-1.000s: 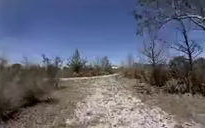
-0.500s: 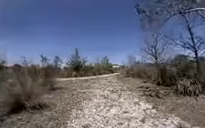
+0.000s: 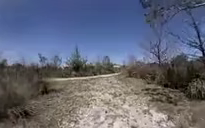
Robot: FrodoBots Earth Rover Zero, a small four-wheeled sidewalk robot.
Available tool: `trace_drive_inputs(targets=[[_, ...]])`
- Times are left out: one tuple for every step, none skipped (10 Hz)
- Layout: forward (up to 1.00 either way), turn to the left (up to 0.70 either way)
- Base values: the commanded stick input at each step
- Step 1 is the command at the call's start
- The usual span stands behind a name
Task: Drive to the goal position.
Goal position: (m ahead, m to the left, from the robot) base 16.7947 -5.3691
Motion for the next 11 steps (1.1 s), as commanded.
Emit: trace_drive_inputs(targets=[[0.70,-0.29],[0.70,-0.35],[0.70,-0.35],[0.70,-0.25],[0.70,-0.14],[0.70,-0.02],[0.70,0.00],[0.70,0.00],[0.70,0.00],[0.70,0.00],[0.70,0.00]])
